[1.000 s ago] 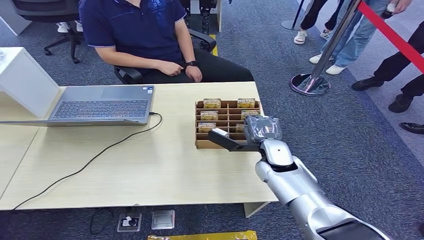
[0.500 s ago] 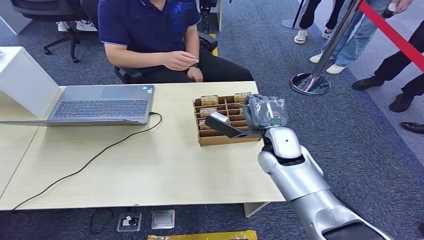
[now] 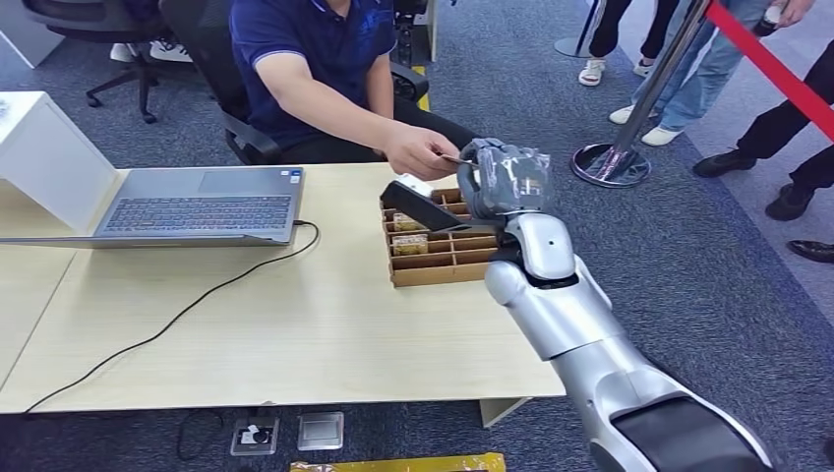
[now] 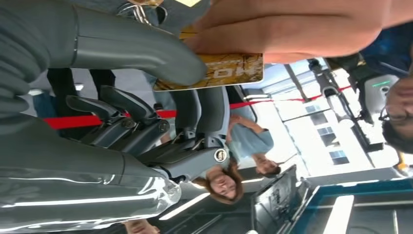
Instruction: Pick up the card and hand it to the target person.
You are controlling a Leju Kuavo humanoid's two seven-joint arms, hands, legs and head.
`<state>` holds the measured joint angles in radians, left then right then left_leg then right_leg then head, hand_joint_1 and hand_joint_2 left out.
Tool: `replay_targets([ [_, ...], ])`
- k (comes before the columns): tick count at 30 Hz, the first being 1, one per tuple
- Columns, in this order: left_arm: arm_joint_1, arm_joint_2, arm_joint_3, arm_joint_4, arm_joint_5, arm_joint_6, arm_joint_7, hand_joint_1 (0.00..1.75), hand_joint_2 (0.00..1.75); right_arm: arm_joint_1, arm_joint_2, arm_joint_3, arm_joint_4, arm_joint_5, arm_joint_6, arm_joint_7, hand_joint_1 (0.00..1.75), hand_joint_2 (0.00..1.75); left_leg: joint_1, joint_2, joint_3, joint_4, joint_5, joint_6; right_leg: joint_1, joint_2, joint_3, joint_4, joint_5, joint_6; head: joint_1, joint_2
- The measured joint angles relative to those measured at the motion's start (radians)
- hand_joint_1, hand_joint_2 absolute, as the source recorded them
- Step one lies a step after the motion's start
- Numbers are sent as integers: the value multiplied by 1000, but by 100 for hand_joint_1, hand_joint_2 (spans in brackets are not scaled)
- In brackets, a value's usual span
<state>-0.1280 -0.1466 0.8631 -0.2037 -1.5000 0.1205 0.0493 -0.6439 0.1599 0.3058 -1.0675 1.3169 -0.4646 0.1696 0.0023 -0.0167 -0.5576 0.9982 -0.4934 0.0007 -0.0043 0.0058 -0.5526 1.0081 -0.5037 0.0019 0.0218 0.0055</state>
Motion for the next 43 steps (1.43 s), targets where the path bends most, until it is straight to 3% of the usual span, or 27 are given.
replay_targets([
  [5, -9, -6, -15, 0, -12, 0, 12, 0, 0, -90, 39, -8, 201, -3, -148, 1, 175, 175, 0, 0, 0, 0, 0, 0, 0, 0, 0, 0, 0, 0, 1, 0],
  [10, -10, -11, -19, 0, -13, 2, 19, 0, 0, -139, 75, -17, 350, -16, -209, -36, 175, 175, 0, 0, -1, 0, 0, 0, 0, 0, -1, 0, 0, 0, 0, 0],
  [11, -9, -11, -19, 0, -13, 2, 20, 0, 0, -144, 81, -18, 369, -17, -213, -42, 138, 175, 0, 0, -1, 0, 0, 0, 0, 0, -1, 0, 0, 0, 0, 0],
  [14, -7, -12, -19, 0, -13, 5, 24, 0, 0, -155, 97, -20, 414, -23, -215, -53, 7, 175, 0, 0, -2, 0, 0, 0, 0, 0, -2, 0, 0, 0, 0, 0],
  [15, -6, -12, -19, 0, -13, 6, 27, 0, 0, -160, 101, -22, 426, -27, -215, -57, 0, 175, 0, 0, -2, 0, 0, 0, 0, 0, -2, 0, 0, 0, 0, 0],
  [31, -5, -13, -19, 0, -17, 13, 33, 0, 0, -179, 134, -61, 467, -189, -205, -192, 0, 175, 0, 0, -2, 0, 0, 0, 0, 0, -2, 0, 0, 0, 0, 0],
  [37, -3, -13, -19, 0, -17, 10, 30, 0, 0, -117, 113, -81, 350, -330, -131, -276, 0, 175, 0, 0, -2, 0, 0, 0, 0, 0, -2, 0, 0, 0, 0, 0],
  [43, 8, -13, -19, 0, -17, 4, 21, 0, 0, 12, 55, -109, 136, -604, -6, -432, 0, 175, 0, -1, -2, 1, 0, 0, 0, -1, -2, -1, 0, 0, 1, 0],
])
